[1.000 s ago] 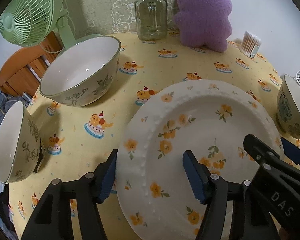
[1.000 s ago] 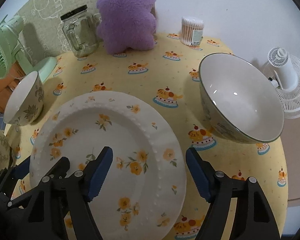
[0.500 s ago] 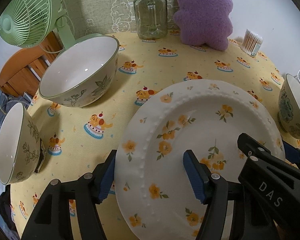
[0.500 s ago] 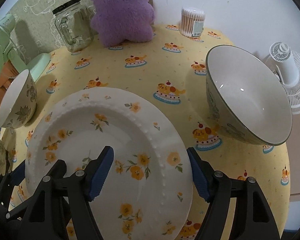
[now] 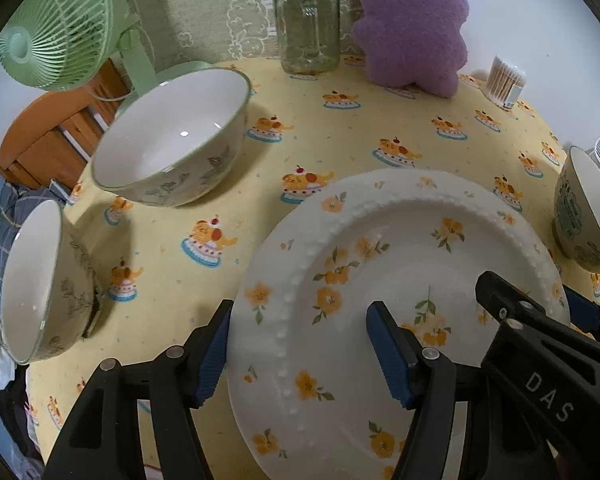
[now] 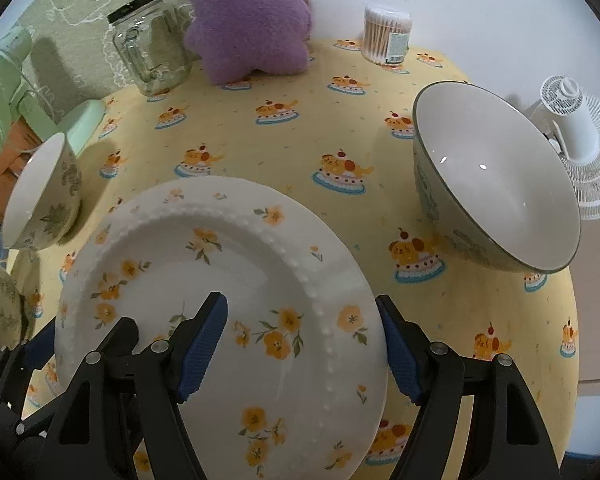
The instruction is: Organize plates and bowls
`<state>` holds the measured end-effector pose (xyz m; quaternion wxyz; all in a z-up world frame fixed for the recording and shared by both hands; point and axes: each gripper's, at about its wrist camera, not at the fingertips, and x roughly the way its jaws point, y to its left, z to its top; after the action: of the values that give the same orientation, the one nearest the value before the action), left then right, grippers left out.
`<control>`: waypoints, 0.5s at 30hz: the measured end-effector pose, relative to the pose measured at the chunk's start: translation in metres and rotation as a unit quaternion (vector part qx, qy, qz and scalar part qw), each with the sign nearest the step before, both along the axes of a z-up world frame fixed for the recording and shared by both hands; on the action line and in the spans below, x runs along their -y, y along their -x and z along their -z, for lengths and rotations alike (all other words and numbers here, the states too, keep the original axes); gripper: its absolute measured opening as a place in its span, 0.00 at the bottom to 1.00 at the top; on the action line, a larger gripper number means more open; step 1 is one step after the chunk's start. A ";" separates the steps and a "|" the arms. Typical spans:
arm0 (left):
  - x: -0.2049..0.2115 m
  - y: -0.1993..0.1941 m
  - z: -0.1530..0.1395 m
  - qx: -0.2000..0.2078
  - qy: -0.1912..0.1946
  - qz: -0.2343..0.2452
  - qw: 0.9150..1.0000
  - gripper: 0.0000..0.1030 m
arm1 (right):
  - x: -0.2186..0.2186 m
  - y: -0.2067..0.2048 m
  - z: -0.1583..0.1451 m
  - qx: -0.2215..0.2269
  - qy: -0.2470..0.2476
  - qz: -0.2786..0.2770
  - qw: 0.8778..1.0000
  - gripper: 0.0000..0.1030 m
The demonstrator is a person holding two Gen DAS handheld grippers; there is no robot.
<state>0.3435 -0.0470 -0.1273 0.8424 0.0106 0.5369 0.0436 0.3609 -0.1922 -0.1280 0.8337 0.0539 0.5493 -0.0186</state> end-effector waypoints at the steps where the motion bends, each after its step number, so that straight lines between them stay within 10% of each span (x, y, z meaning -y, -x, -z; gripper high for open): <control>1: -0.001 0.001 -0.001 0.001 -0.001 0.000 1.000 0.65 | -0.002 0.001 -0.002 0.001 0.000 -0.002 1.000 0.75; 15: -0.018 0.023 -0.010 -0.002 0.022 0.006 1.000 0.64 | -0.021 0.025 -0.021 0.009 0.019 -0.005 1.000 0.74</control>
<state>0.3203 -0.0290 -0.1169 0.8418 -0.0048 0.5392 0.0270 0.3360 -0.1714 -0.1067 0.8398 0.0358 0.5412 -0.0244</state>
